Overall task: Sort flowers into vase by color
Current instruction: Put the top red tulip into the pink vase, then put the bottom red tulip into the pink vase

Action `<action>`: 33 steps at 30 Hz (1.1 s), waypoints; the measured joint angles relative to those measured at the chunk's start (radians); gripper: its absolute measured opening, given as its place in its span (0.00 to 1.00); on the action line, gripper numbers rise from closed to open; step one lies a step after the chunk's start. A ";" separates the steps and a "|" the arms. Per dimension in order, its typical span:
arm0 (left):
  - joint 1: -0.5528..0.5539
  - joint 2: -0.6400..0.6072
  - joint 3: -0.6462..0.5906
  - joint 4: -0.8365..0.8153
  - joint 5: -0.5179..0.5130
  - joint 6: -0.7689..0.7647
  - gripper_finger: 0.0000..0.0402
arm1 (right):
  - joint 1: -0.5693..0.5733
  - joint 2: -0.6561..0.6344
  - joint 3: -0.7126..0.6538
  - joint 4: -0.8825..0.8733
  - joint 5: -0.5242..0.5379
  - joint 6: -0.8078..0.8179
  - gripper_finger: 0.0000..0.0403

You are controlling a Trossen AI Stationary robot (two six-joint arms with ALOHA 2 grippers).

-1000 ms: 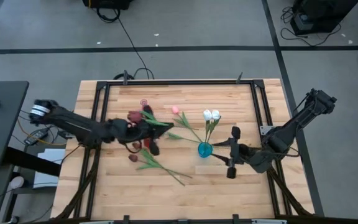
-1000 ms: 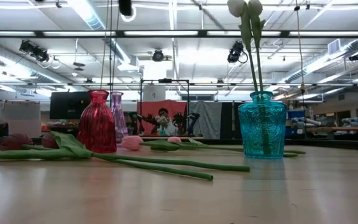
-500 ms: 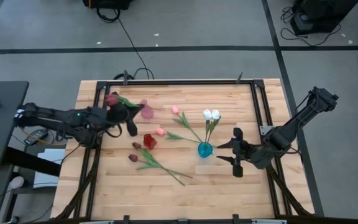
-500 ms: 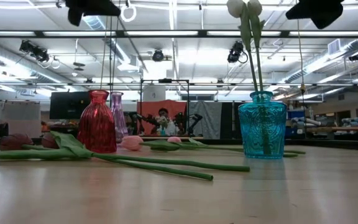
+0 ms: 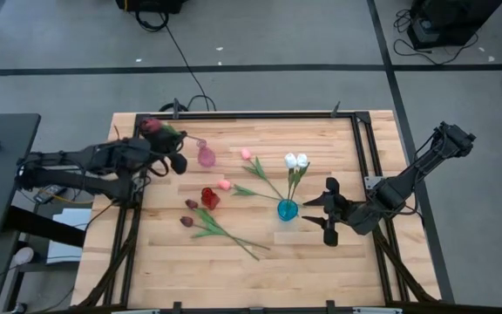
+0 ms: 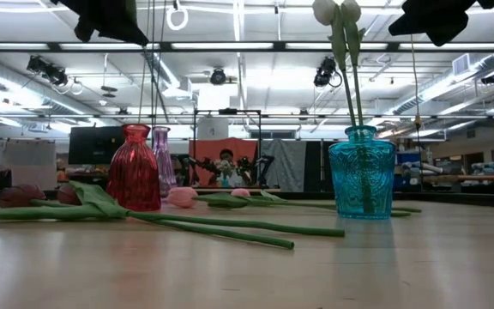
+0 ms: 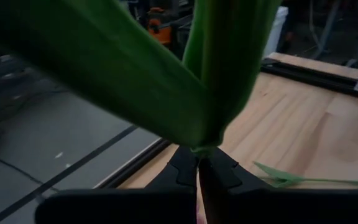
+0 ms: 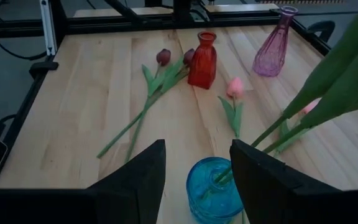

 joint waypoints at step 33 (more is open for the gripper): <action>0.274 0.169 0.010 -0.127 0.354 -0.050 0.39 | -0.001 0.000 0.000 0.014 0.004 -0.004 0.47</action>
